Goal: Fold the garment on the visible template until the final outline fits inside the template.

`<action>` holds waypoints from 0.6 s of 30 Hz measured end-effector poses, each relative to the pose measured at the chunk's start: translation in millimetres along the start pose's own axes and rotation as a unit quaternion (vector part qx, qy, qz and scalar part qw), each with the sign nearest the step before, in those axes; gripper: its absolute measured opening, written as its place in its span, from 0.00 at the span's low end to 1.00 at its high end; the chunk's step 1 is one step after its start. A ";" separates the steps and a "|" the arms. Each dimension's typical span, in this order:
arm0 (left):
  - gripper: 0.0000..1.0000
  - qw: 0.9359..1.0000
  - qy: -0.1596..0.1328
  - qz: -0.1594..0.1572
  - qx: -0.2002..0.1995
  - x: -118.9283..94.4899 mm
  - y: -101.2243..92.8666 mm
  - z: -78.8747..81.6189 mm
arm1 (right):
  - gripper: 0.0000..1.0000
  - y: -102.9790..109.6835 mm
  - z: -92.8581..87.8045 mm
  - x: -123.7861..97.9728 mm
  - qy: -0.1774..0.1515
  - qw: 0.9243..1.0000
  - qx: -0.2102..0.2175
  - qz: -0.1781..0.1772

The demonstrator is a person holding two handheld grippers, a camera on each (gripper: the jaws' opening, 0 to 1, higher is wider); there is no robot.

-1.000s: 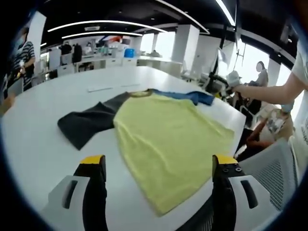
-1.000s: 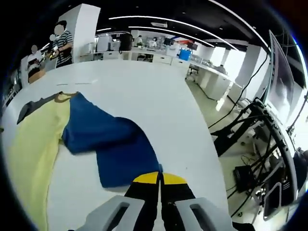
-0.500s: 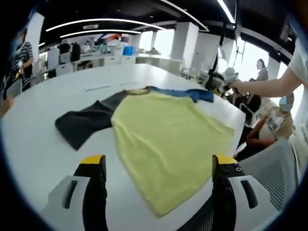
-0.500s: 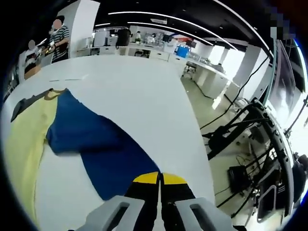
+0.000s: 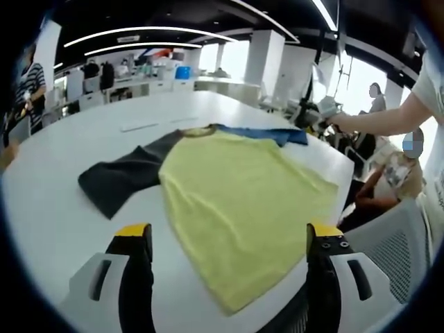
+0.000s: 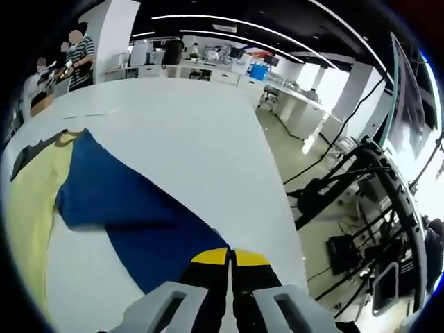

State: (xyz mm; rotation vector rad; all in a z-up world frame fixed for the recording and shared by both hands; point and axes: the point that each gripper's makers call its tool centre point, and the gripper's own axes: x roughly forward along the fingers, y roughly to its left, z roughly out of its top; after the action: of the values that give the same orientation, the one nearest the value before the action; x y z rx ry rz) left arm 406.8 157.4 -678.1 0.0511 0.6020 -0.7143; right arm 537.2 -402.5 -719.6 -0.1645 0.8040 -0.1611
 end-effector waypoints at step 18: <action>0.89 1.000 -0.001 0.002 0.002 -6.2 1.7 -2.8 | 0.34 44.1 -19.7 -25.7 0.020 0.995 0.092 0.035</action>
State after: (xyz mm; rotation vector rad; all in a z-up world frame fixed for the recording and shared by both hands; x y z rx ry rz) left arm 402.7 163.1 -677.3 0.0552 0.5992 -0.7107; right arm 508.9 -355.9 -724.2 0.0418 0.8285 -0.1711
